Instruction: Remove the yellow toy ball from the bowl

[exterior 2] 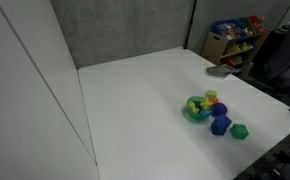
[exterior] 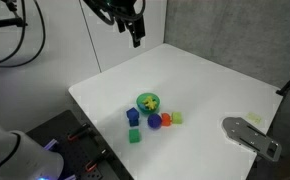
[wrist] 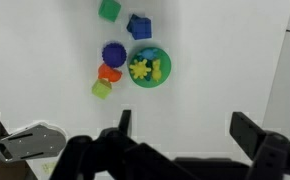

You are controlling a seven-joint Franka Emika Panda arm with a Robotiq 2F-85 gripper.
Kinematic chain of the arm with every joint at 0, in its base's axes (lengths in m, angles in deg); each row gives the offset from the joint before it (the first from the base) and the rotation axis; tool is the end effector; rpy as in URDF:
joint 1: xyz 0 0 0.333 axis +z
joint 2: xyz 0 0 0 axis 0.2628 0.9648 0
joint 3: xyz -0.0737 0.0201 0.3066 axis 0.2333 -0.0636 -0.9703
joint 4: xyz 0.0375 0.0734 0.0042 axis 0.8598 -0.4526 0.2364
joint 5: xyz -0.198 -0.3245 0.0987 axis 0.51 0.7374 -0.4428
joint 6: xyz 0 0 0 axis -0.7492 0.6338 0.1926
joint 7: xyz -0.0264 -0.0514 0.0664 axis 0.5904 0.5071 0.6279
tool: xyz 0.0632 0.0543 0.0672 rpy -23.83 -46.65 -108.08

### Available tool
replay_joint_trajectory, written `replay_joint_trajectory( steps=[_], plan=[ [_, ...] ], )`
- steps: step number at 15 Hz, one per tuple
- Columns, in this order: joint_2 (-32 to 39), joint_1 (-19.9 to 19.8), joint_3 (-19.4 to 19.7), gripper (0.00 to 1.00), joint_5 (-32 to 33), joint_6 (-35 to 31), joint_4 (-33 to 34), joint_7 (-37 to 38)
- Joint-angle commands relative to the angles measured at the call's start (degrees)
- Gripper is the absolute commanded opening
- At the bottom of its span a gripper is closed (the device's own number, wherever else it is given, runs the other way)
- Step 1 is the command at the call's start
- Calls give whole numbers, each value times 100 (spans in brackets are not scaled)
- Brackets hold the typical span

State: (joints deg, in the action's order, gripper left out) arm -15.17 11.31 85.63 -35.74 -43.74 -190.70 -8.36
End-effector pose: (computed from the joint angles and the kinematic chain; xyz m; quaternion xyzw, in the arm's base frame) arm 0.4068 -0.0824 0.5590 -0.9873 0.0990 -0.0835 0.0916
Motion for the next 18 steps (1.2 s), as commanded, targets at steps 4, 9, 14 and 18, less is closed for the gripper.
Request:
replay_joint_trajectory(
  steps=[4,9,14,18],
  plan=[
    [678,-140,-760,100,840,-676,131,1203],
    [1409,-48,-886,100,1091,-995,250,1564],
    [2070,-16,-870,100,1258,-1161,264,1572],
    [2580,42,-798,100,1207,-1407,269,1251]
  ],
)
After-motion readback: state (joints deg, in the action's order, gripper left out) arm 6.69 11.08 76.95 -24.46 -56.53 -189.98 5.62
